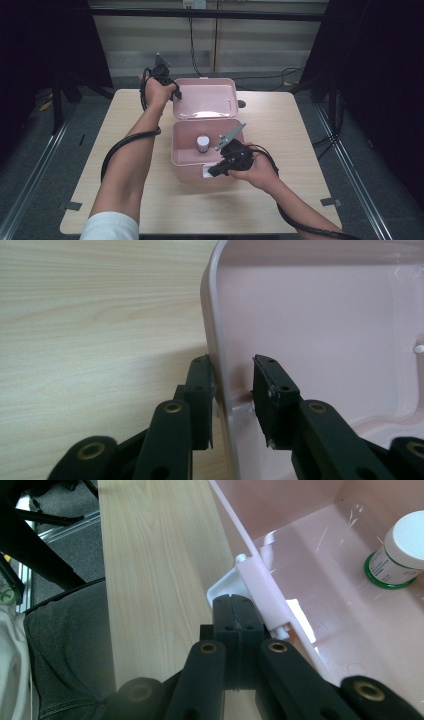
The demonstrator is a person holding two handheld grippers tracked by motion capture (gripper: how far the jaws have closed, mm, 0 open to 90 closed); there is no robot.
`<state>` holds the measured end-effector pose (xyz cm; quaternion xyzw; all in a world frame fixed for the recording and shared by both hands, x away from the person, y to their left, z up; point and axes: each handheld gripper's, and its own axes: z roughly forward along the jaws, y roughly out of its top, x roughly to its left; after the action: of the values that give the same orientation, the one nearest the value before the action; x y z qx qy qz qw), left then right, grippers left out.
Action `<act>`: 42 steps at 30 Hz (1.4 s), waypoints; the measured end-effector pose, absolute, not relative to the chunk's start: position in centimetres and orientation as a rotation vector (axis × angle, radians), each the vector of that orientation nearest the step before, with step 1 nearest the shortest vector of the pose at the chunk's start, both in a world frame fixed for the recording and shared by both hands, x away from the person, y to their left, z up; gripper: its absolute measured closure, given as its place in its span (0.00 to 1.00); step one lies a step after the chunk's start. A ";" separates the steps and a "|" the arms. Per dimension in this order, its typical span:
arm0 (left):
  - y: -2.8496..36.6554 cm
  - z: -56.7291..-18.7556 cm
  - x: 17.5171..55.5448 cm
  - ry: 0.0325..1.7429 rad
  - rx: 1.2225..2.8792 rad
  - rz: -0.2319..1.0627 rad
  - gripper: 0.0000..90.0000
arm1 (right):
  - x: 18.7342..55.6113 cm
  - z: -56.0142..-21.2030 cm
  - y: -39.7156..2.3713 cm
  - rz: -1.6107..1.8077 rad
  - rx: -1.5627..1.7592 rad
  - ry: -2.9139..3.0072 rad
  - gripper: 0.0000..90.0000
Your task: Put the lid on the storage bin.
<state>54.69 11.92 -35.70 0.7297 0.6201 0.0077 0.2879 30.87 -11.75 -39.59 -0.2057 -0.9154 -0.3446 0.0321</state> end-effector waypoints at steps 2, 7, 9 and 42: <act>12.0 -35.4 54.6 1.651 1.959 0.027 0.78 | 30.9 -39.6 -11.7 -1.057 -0.638 -2.817 1.00; 12.3 -34.8 54.5 1.653 1.959 0.023 0.78 | 31.0 -39.6 -11.8 -1.053 -0.640 -2.815 1.00; 12.3 -34.5 54.4 1.663 1.940 0.020 0.79 | 31.0 -39.6 -11.8 -1.057 -0.644 -2.806 1.00; 13.2 -31.2 54.1 1.709 2.042 -0.037 0.98 | 31.5 -39.5 -11.1 -1.049 -0.666 -2.789 1.00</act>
<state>54.09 13.17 -31.23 0.7449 0.6235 -0.0134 0.2372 31.55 -11.08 -39.46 -0.2178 -0.9126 -0.3433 0.0439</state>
